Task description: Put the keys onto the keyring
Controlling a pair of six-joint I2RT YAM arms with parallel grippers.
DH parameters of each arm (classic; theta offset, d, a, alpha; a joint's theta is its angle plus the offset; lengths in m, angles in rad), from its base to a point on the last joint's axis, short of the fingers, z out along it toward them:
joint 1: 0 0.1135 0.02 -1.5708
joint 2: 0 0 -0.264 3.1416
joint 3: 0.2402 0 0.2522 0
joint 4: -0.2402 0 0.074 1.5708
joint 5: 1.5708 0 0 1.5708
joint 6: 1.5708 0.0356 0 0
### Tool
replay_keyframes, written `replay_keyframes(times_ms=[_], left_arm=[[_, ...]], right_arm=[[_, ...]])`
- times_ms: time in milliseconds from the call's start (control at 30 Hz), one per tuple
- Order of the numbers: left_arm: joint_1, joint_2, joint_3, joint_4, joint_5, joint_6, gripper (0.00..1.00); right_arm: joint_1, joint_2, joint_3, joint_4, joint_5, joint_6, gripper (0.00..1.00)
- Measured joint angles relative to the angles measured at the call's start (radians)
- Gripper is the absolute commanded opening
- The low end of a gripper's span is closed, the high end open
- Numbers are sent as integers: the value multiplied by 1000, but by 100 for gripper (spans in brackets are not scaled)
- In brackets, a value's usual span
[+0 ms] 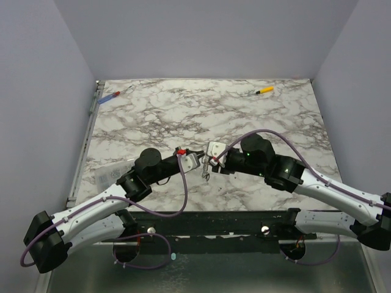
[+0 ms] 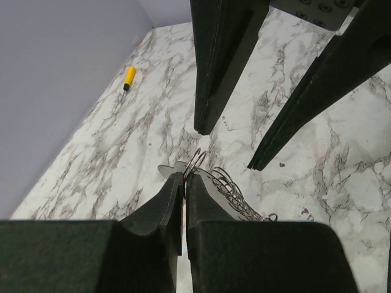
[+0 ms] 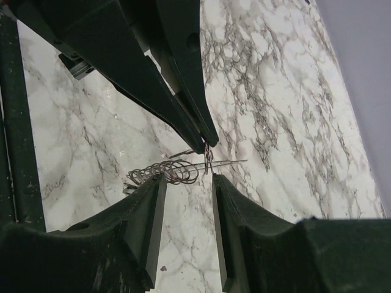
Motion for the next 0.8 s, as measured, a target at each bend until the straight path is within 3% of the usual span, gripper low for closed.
replay_keyframes(times_ms=[800], left_arm=[[0,5,0,-7,-13,2,0]], right_arm=[[0,74,7,79,66,-73,36]])
